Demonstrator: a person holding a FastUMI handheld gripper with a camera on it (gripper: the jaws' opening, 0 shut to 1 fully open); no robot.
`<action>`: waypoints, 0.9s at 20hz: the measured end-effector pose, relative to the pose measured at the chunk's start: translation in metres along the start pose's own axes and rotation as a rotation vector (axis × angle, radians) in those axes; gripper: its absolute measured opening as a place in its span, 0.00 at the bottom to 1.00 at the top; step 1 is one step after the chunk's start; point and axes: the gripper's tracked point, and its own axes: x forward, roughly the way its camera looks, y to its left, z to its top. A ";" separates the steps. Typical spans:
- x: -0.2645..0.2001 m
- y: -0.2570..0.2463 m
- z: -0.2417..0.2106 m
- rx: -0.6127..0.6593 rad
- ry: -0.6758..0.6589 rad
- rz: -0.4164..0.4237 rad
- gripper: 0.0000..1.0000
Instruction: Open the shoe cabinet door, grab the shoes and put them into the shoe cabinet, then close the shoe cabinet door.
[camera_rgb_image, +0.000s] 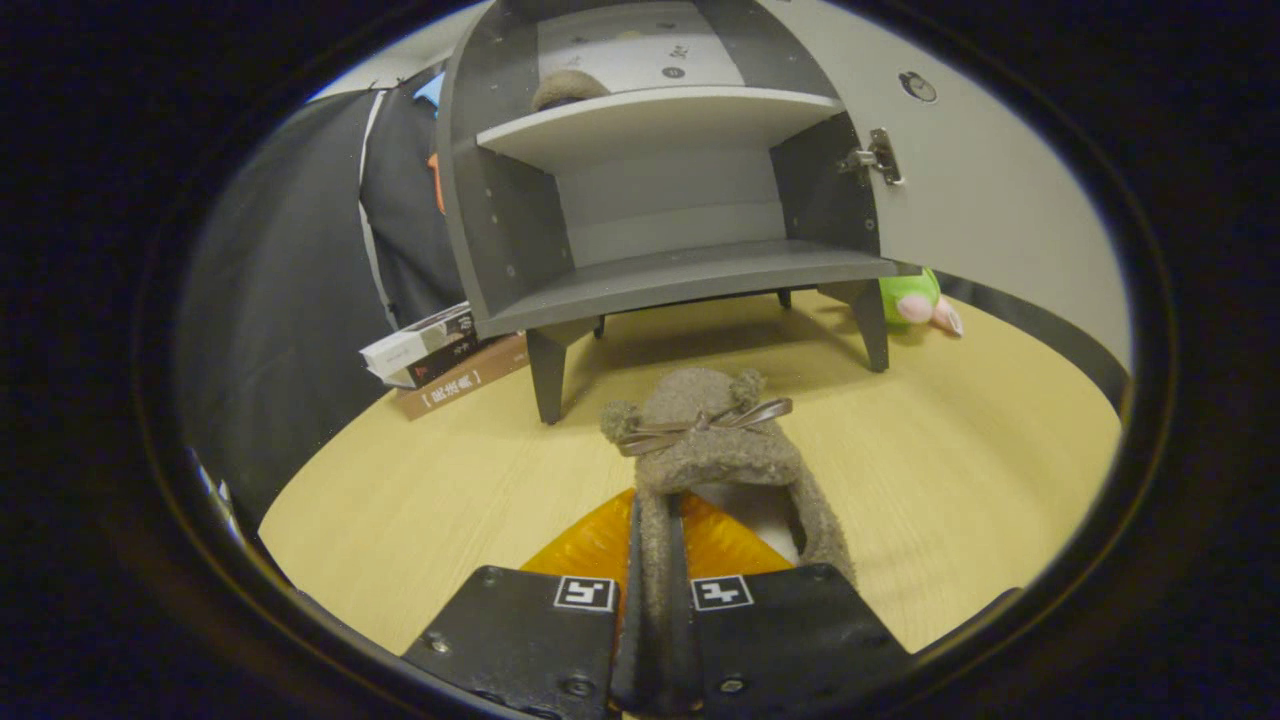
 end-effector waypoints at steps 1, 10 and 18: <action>-0.004 0.001 0.001 0.000 -0.004 0.001 0.13; -0.073 0.017 0.073 -0.121 -0.160 -0.007 0.12; -0.124 0.035 0.187 -0.181 -0.279 0.038 0.12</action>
